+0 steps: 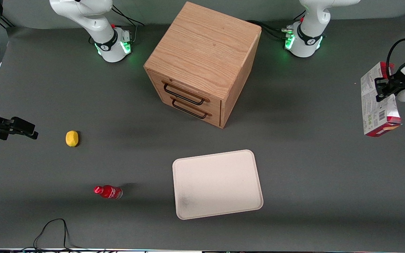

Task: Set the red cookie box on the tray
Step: 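Lift the cookie box upright with the left gripper, then carry the held cookie box over the cream tray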

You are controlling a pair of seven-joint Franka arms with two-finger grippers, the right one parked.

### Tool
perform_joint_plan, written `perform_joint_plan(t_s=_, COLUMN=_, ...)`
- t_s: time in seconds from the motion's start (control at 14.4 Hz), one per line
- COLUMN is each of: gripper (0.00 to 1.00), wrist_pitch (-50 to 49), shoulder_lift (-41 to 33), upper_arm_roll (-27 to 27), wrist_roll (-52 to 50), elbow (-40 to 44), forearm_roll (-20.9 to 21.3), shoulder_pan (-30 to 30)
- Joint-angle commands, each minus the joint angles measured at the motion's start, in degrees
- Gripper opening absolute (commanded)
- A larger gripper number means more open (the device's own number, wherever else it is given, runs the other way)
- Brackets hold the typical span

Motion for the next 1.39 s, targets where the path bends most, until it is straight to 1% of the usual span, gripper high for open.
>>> perform_joint_plan(t_s=0.0, gripper=0.00, wrist_pitch=-1.9, shoulder_lift=1.6, upper_arm_roll=0.4, wrist_roll=-9.0, elbow=3.4, forearm_roll=-0.4, shoulder_pan=-1.5)
perform_joint_plan(t_s=0.14, gripper=0.00, wrist_pitch=-1.9, shoulder_lift=2.1, upper_arm_roll=0.4, wrist_roll=-11.9, elbow=4.2, forearm_roll=-0.4, shoulder_pan=-1.8)
perform_joint_plan(t_s=0.35, gripper=0.00, wrist_pitch=-1.8, shoulder_lift=2.3, upper_arm_roll=0.4, wrist_roll=-11.9, elbow=4.3, forearm_roll=-0.4, shoulder_pan=-1.9)
perform_joint_plan(t_s=0.49, gripper=0.00, wrist_pitch=-1.0, shoulder_lift=3.8, upper_arm_roll=0.4, wrist_roll=-11.9, elbow=5.1, forearm_roll=-0.4, shoulder_pan=-2.4)
perform_joint_plan(t_s=0.83, gripper=0.00, wrist_pitch=-0.7, shoulder_lift=12.8, upper_arm_roll=0.4, wrist_roll=-12.5, elbow=12.8, forearm_roll=-0.3, shoulder_pan=-7.6)
perform_joint_plan(t_s=0.97, gripper=0.00, wrist_pitch=-1.5, shoulder_lift=16.9, upper_arm_roll=0.4, wrist_roll=-13.7, elbow=17.4, forearm_roll=-0.3, shoulder_pan=-10.3)
perform_joint_plan(t_s=1.32, gripper=0.00, wrist_pitch=-2.1, shoulder_lift=26.1, upper_arm_roll=0.4, wrist_roll=-24.8, elbow=27.7, forearm_roll=0.3, shoulder_pan=-16.7)
